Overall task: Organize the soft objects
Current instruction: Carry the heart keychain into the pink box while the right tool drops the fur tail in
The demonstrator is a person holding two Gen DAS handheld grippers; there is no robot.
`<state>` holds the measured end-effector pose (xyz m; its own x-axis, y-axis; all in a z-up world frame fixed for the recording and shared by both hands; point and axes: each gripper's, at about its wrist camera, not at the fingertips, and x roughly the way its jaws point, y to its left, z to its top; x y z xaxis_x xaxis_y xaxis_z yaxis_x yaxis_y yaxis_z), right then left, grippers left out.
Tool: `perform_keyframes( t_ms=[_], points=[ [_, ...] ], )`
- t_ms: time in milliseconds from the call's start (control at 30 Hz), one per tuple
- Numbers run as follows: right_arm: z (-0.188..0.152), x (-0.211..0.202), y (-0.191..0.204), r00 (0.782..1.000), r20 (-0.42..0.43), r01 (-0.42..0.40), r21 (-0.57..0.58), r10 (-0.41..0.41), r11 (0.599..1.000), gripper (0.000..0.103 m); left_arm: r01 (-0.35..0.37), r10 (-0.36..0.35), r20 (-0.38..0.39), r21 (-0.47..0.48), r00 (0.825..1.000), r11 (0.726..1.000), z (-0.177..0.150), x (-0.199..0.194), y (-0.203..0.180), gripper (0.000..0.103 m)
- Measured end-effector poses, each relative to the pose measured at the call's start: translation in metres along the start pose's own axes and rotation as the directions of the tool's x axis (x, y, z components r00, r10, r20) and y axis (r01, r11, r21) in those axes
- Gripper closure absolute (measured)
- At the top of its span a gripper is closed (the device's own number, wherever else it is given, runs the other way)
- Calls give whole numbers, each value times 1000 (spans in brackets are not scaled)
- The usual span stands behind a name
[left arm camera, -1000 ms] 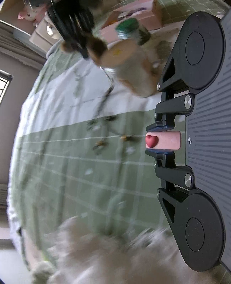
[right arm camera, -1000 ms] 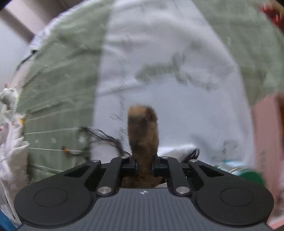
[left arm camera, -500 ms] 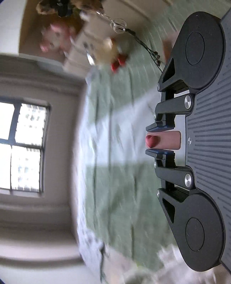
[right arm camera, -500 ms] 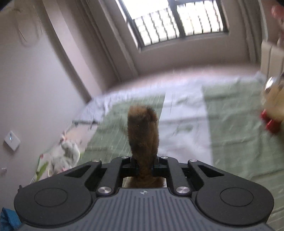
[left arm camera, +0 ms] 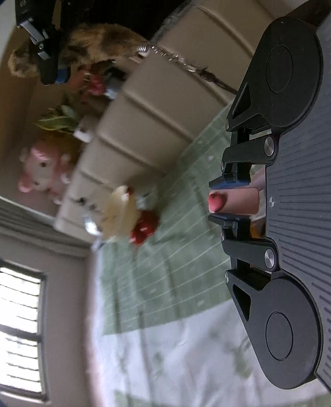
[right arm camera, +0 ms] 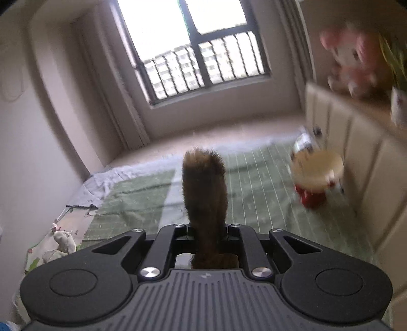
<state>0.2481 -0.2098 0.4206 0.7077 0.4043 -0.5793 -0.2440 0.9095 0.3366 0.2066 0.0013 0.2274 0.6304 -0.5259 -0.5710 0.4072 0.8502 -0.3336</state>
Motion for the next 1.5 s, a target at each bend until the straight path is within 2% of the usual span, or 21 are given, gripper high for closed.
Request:
perform_keyframes(
  t_ms=[167,233,333,400,467,567,633,700,767,800,867,933,1033,1067,1133,1200,1267,1333,1367,1400,1500],
  points=[
    [-45,51,-45,997,-75,-9,112,17,994,92,14,-23,-82,-107,996,994,-53,67,19,80],
    [-65,71,-56,995,-101,-9,150,25,989,92,-13,-1,-114,-123,993,992,-71,85,27,79],
    [-93,99,-65,996,-92,16,131,-4,991,92,-85,72,-120,-112,990,990,-88,91,36,79],
    [-111,120,-73,992,-125,31,122,-16,992,88,-85,70,-115,-138,991,987,-96,90,44,79],
    [-133,149,-84,973,-229,30,145,4,989,87,-82,62,-131,-151,989,985,-100,90,50,79],
    [-166,184,-95,929,-368,94,140,-36,986,83,-87,71,-115,-143,991,986,-101,77,53,79],
    [-181,190,-98,917,-391,130,106,-79,986,82,-89,75,-108,-129,991,988,-102,67,53,79],
    [-189,189,-96,916,-380,164,58,-130,985,66,-103,92,-103,-115,990,988,-108,53,52,79],
    [-188,181,-92,925,-340,186,22,-167,982,55,-117,107,-94,-112,990,987,-116,35,51,79],
    [-186,179,-89,930,-316,195,-6,-187,981,51,-126,117,-90,-111,989,986,-122,25,52,79],
    [-187,171,-71,936,-254,223,-101,-242,970,50,-148,138,-89,-114,986,982,-135,5,54,79],
    [-188,162,-48,949,-176,223,-204,-260,953,50,-178,167,-93,-123,981,976,-148,-17,59,79],
    [-193,151,-7,974,-18,205,-361,-227,910,34,-242,220,-144,-159,965,957,-168,-44,78,79],
    [-198,150,5,977,-2,192,-405,-211,894,30,-258,231,-160,-180,960,949,-173,-51,86,79],
    [-203,151,23,985,-43,130,-473,-170,872,30,-299,262,-181,-227,948,927,-184,-70,104,79],
    [-210,155,25,981,-79,115,-493,-176,863,30,-326,284,-192,-251,940,911,-191,-85,119,79],
    [-217,162,14,961,-140,137,-507,-238,851,31,-344,299,-196,-262,934,902,-197,-96,129,79],
    [-224,176,-3,923,-221,162,-522,-316,838,40,-348,299,-206,-269,932,898,-199,-100,135,79],
    [-228,186,-14,898,-273,160,-525,-344,836,50,-345,295,-209,-274,933,898,-199,-99,134,79],
    [-232,197,-22,878,-320,150,-524,-357,838,54,-338,287,-208,-278,935,899,-199,-97,132,79],
    [-246,228,-41,827,-421,130,-501,-373,855,55,-285,238,-192,-279,952,917,-195,-87,117,79]
  ],
)
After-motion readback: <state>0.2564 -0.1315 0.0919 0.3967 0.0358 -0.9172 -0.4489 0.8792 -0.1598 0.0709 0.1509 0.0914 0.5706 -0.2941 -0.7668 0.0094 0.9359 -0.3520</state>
